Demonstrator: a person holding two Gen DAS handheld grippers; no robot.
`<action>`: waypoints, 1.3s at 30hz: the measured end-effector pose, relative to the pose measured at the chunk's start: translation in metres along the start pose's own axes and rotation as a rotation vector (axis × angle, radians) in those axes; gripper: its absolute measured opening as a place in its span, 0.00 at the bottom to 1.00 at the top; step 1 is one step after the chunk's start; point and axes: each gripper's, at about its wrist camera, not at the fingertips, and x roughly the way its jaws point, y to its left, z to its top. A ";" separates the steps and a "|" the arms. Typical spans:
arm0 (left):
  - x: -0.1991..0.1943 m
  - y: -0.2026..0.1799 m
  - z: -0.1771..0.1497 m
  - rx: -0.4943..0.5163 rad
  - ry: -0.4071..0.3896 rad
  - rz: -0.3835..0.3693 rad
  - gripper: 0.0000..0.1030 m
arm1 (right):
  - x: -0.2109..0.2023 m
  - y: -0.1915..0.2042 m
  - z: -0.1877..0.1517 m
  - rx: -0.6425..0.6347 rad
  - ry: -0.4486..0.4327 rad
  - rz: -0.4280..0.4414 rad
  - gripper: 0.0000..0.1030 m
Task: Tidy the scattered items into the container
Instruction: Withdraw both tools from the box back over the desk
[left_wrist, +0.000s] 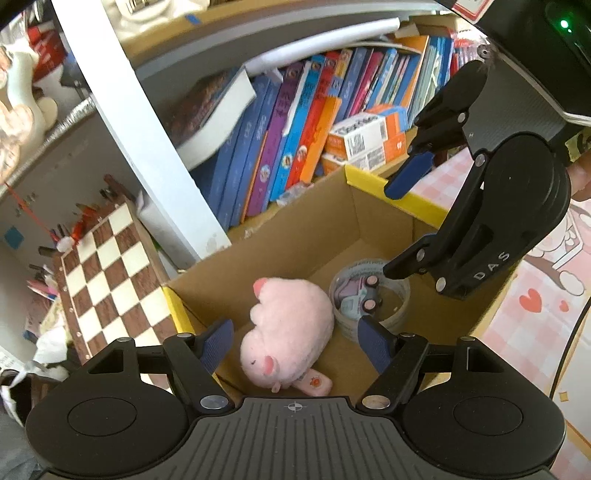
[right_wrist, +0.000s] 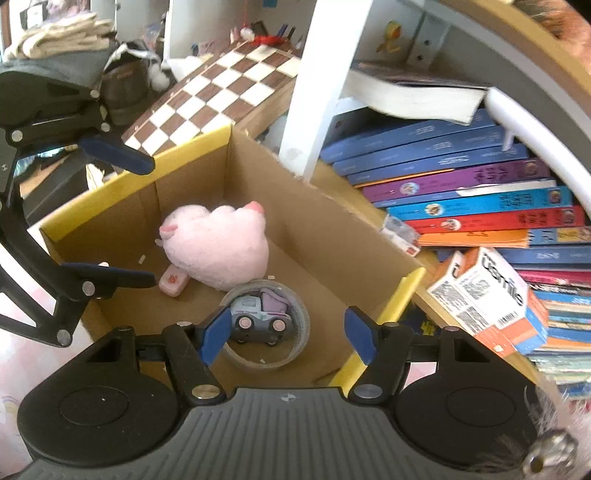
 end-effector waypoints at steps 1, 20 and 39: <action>-0.004 -0.001 0.000 0.001 -0.006 0.002 0.74 | -0.005 0.000 -0.002 0.005 -0.005 -0.003 0.64; -0.080 -0.039 -0.003 0.005 -0.125 -0.004 0.75 | -0.082 0.007 -0.060 0.155 -0.086 -0.045 0.65; -0.092 -0.091 -0.016 -0.011 -0.137 -0.099 0.76 | -0.120 0.007 -0.136 0.347 -0.083 -0.124 0.68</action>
